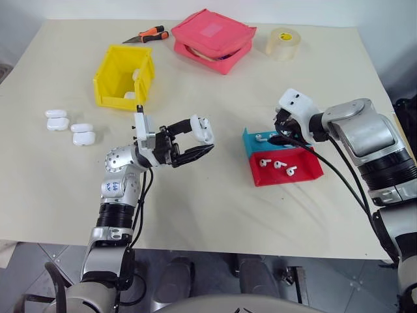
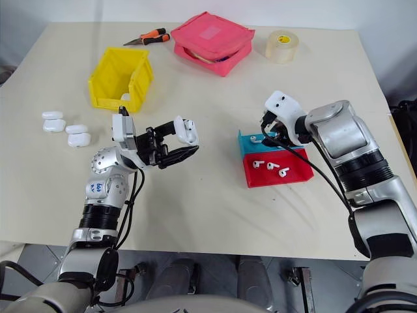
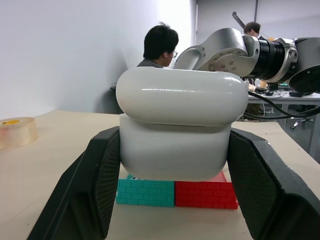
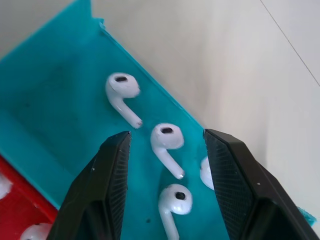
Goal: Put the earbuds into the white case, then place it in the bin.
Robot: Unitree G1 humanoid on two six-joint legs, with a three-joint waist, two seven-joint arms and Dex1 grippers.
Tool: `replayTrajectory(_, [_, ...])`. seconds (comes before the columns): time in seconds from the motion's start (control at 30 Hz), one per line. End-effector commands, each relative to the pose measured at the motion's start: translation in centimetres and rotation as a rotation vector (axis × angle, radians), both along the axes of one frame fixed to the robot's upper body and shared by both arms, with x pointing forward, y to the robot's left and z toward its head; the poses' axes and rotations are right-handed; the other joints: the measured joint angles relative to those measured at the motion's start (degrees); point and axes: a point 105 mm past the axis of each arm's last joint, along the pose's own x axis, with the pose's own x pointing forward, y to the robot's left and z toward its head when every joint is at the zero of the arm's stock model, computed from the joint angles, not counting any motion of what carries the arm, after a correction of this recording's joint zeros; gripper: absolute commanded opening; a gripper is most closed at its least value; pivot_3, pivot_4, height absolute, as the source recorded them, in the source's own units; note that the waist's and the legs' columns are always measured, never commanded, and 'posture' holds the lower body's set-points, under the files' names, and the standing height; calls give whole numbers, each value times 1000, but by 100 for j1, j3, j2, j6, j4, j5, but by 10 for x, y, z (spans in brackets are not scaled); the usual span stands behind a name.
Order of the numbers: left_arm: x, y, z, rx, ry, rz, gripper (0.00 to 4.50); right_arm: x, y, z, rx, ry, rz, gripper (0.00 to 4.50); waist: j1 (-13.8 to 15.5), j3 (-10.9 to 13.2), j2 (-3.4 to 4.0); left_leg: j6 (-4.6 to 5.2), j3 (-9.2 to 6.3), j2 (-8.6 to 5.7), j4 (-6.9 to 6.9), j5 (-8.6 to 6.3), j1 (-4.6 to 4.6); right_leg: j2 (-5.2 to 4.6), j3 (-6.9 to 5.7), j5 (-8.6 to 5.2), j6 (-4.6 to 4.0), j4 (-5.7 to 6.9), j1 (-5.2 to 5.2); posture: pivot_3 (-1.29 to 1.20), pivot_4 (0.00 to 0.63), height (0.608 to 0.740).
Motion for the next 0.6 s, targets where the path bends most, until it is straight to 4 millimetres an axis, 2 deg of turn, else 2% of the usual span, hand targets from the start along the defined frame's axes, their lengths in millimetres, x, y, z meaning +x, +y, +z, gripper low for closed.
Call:
replayTrajectory(0.03, [-4,0,8,-12,-41,-1,2799,4,0,10,-12,-26,7,2392,-28,0,0,0,0,0,0,0,0,-1,0,0,0,0,0,0,150,740])
replayTrajectory(0.6, [-8,0,7,-16,-37,2,2799,12,12,11,-5,15,33,2392,-164,0,2,-2,-2,0,1,1,0,-7,-11,0,-1,6,-3,0,150,740])
